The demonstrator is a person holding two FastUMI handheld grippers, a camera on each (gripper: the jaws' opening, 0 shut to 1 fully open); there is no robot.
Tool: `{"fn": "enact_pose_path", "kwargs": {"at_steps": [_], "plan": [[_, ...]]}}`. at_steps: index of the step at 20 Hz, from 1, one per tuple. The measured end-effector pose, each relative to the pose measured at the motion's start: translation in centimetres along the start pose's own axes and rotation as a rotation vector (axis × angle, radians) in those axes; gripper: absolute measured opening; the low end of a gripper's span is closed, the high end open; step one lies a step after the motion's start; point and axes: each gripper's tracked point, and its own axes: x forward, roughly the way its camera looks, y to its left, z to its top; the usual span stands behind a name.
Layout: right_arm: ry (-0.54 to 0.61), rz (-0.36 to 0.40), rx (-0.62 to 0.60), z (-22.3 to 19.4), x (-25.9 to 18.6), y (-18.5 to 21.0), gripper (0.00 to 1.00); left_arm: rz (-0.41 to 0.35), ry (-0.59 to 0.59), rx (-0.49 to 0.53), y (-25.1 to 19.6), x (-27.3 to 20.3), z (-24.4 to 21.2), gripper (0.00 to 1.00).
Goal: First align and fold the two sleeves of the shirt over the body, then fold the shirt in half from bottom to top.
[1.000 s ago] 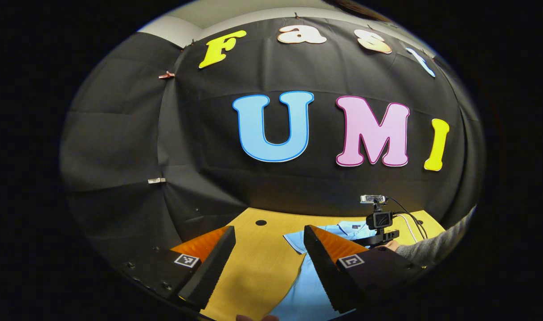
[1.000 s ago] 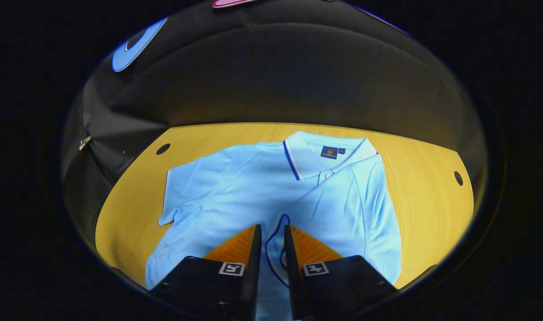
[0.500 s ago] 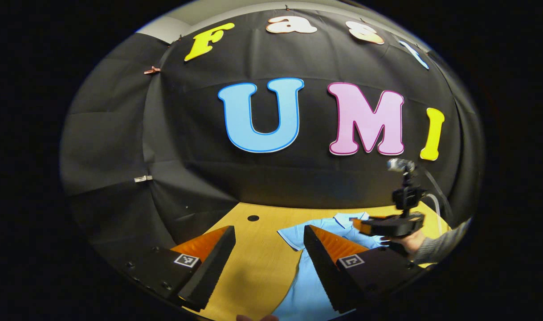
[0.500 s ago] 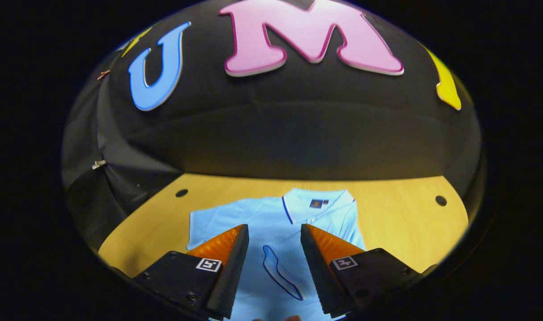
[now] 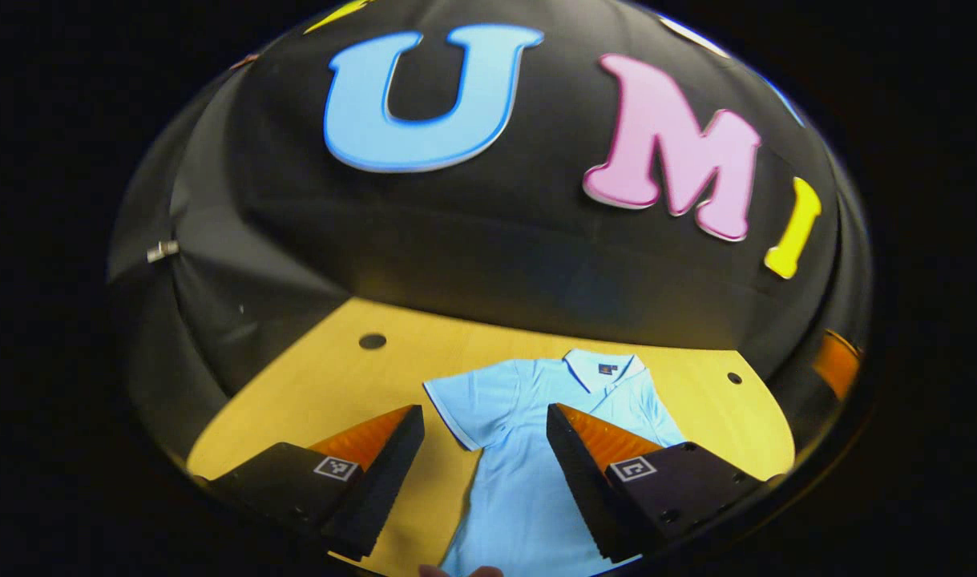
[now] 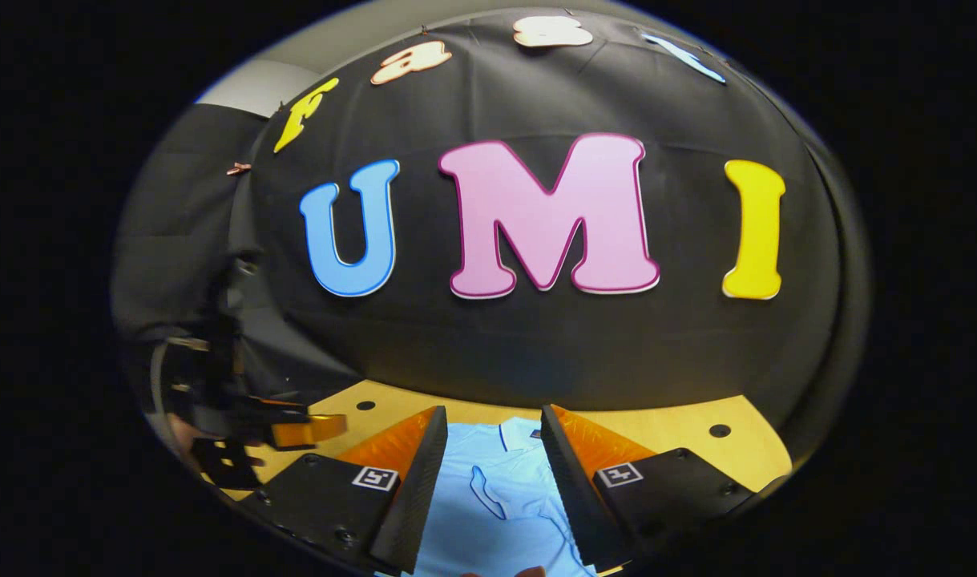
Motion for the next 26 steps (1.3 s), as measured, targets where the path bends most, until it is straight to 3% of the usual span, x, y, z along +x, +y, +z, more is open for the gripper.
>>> {"fn": "enact_pose_path", "kwargs": {"at_steps": [4,12,20,25,26], "plan": [[-0.008,-0.004,-0.015,1.9,-4.1,-1.2,0.75,0.055,0.094,-0.070,2.4,7.0,-1.2,0.97],[-0.024,-0.051,0.026,3.8,-8.7,-3.6,0.75,0.156,0.317,0.017,4.7,15.9,-5.0,0.97],[-0.023,-0.117,0.060,4.2,-9.8,-7.2,0.75,0.250,0.418,-0.001,6.7,18.1,-7.4,0.97],[-0.013,-0.133,0.073,4.1,-10.0,-8.0,0.75,0.238,0.407,0.011,6.2,18.8,-7.4,0.98],[-0.014,-0.136,0.074,4.2,-10.1,-8.2,0.75,0.232,0.412,0.015,6.0,18.7,-7.4,0.87]]}}
